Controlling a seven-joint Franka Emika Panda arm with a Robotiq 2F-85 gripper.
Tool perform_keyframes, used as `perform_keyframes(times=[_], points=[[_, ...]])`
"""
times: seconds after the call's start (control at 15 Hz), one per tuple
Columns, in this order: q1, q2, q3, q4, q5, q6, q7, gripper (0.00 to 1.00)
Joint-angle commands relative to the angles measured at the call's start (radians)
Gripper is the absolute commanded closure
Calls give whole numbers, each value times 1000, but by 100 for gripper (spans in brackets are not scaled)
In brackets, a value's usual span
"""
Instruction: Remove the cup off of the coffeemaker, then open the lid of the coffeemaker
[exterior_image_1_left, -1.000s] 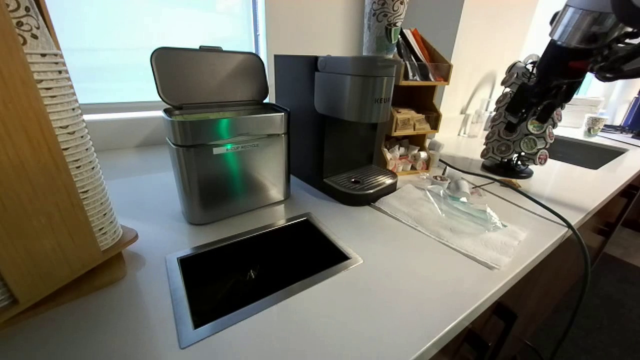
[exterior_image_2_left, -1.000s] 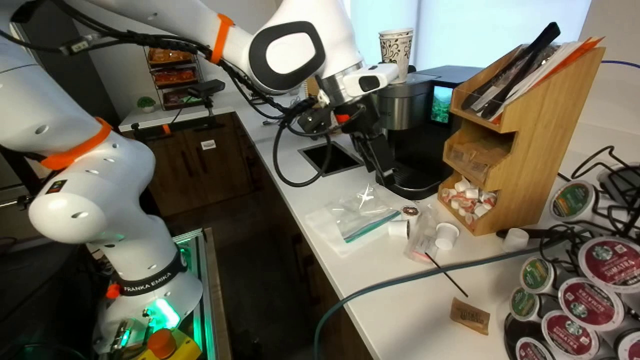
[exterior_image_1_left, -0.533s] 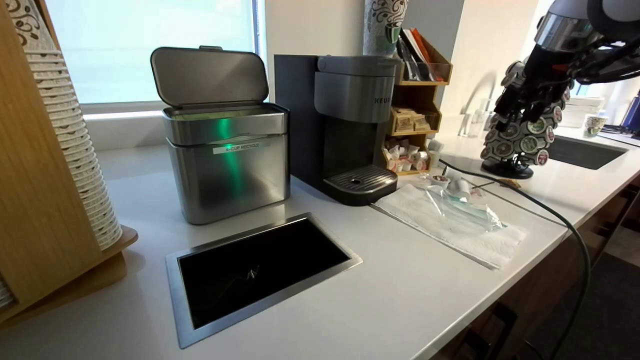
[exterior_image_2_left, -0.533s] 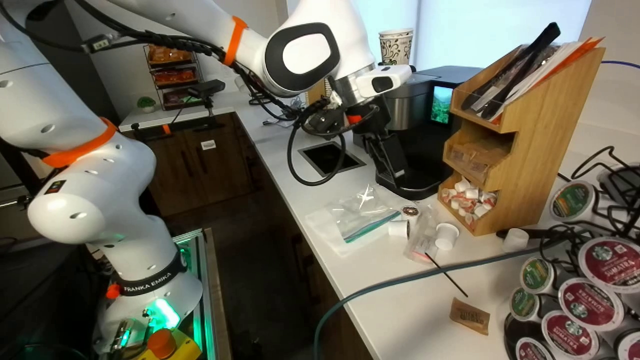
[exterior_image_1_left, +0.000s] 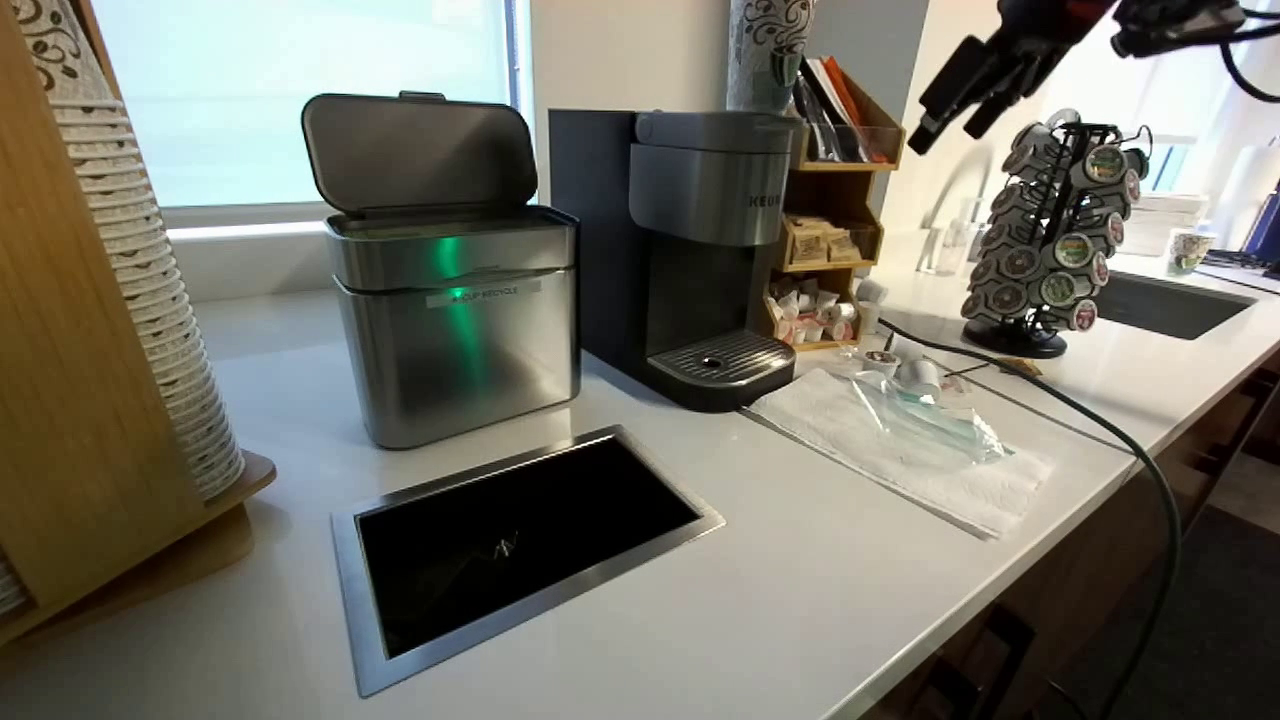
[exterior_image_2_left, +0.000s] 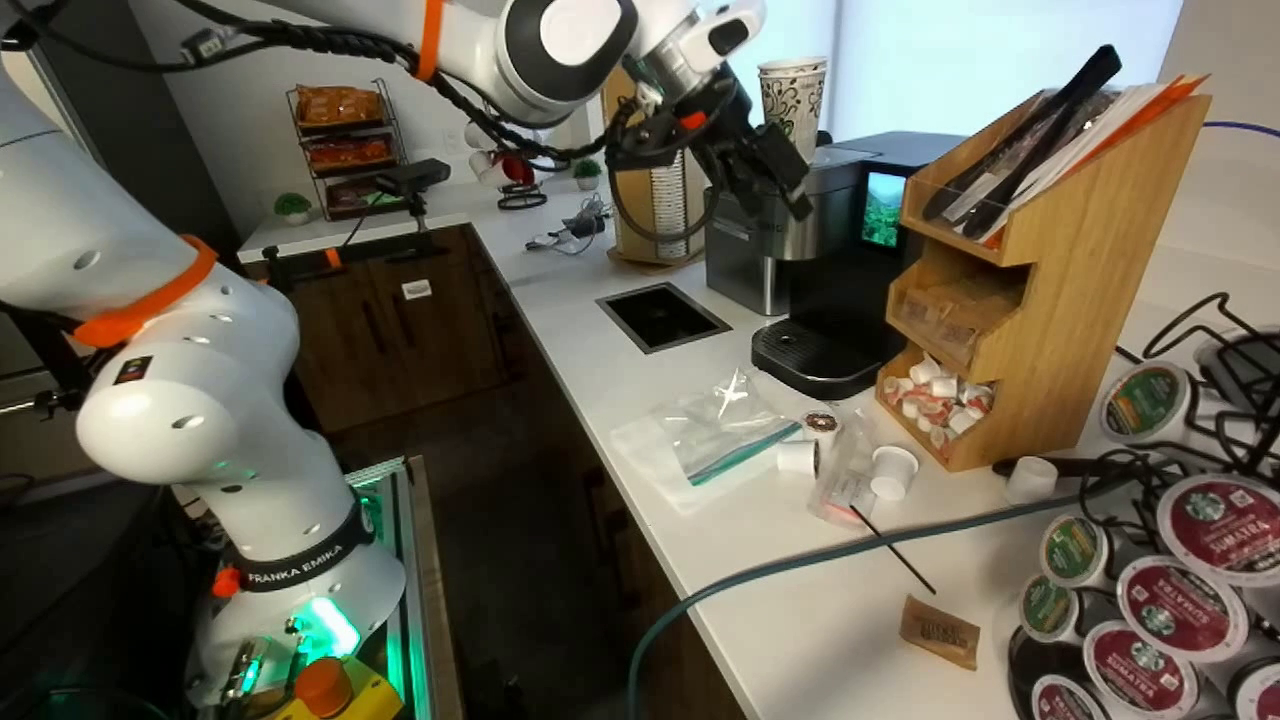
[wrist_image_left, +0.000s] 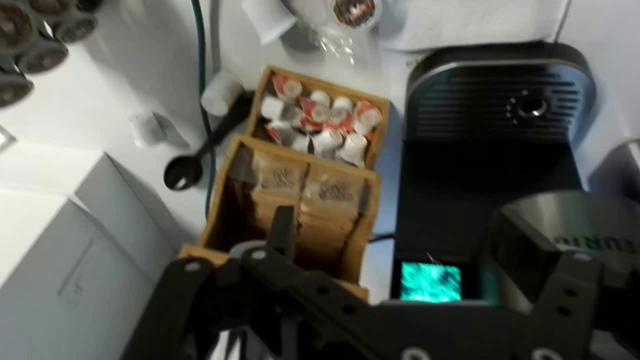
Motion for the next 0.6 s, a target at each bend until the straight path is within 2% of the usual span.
perform_keyframes(times=[0.0, 0.27, 0.53], points=[[69, -34, 7, 32, 74, 43, -59, 0], [166, -27, -32, 5, 237, 100, -135, 0], [211, -60, -39, -30, 295, 161, -187, 0]])
